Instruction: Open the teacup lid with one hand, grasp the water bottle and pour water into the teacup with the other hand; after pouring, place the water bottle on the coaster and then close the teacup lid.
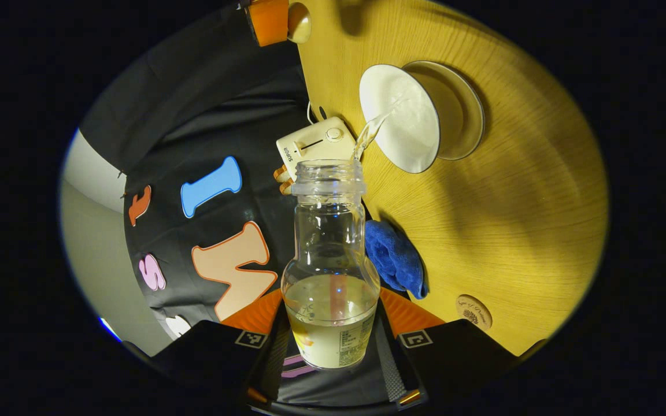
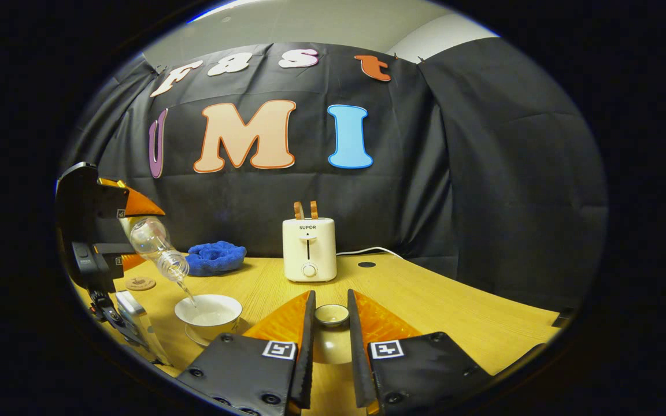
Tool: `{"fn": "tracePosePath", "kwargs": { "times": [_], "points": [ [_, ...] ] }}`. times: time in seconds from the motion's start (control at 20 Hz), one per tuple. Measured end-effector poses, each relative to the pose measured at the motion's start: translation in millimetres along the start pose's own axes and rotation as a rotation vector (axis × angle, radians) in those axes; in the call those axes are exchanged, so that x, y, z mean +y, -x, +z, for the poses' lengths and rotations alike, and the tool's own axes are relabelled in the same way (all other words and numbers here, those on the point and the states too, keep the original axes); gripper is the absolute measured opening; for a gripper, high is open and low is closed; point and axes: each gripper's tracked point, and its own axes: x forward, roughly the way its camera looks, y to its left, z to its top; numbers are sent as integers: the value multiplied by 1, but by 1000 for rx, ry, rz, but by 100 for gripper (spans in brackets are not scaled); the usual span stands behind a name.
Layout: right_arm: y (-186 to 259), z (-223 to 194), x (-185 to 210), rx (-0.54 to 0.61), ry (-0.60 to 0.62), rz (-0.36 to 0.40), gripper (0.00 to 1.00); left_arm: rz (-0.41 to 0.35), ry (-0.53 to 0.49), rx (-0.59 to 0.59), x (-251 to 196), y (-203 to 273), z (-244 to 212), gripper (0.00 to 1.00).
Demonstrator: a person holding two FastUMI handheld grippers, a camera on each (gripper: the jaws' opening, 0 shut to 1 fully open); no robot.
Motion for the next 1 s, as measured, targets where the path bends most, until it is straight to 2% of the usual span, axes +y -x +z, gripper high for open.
{"fn": "tracePosePath", "kwargs": {
  "times": [0.2, 0.4, 0.65, 0.75, 0.8, 1.0],
  "points": [
    [-1, 0, 0, 1, 0, 0, 33, 13, -44, -5, 5, -2, 1, 67],
    [0, 0, 0, 1, 0, 0, 33, 15, -47, -12, 5, -1, 4, 67],
    [0, 0, 0, 1, -1, 0, 33, -19, 62, -21, -7, -5, 7, 66],
    [0, 0, 0, 1, -1, 0, 33, -51, 155, -21, -18, -6, 7, 65],
    [0, 0, 0, 1, -1, 0, 33, -81, 235, -30, -27, -5, 9, 65],
    [0, 0, 0, 0, -1, 0, 32, -94, 476, -52, -40, -3, 14, 66]
  ]
}}
